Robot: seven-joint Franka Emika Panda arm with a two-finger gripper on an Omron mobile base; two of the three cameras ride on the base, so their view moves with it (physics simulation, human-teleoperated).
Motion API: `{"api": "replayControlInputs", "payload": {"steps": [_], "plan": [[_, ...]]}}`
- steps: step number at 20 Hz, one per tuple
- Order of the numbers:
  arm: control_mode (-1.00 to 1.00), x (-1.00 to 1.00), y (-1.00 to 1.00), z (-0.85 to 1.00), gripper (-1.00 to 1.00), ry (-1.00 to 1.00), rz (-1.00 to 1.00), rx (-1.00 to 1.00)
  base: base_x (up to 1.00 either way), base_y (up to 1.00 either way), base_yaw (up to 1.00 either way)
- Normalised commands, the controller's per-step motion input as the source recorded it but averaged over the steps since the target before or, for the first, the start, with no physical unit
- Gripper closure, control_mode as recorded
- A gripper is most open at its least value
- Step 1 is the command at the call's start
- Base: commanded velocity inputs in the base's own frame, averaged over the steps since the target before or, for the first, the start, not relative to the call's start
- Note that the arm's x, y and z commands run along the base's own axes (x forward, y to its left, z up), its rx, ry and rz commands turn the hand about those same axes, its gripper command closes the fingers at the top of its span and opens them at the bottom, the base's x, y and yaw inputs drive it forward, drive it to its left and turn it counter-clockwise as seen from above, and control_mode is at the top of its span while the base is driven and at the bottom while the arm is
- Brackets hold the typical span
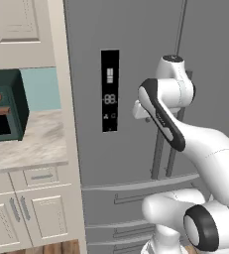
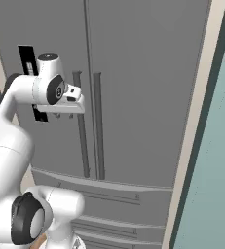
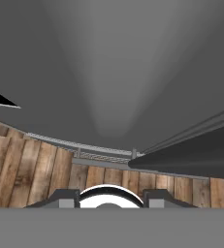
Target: Retrieve a lemon from the fridge and place it on the cutting board with the fish.
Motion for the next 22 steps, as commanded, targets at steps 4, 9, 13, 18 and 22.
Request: {"api": "replayControlInputs", "payload": {"steps": [4,9,13,18,22], "plan": [[1.00,0.00,0.00,0.00,-1.00,0.00,0.00,0.00,-0.08,0.00,0.00],[1.00,0.00,0.00,0.00,-1.00,0.00,0.00,0.00,-0.34,0.00,-0.01],[1.00,0.00,0.00,0.00,-1.00,0.00,0.00,0.00,-0.53,0.00,-0.03],[1.00,0.00,0.00,0.00,-1.00,0.00,0.00,0.00,-0.49,-0.04,-0.03],[1.00,0.00,0.00,0.00,-1.00,0.00,0.00,0.00,-0.19,-0.39,0.00]]}}
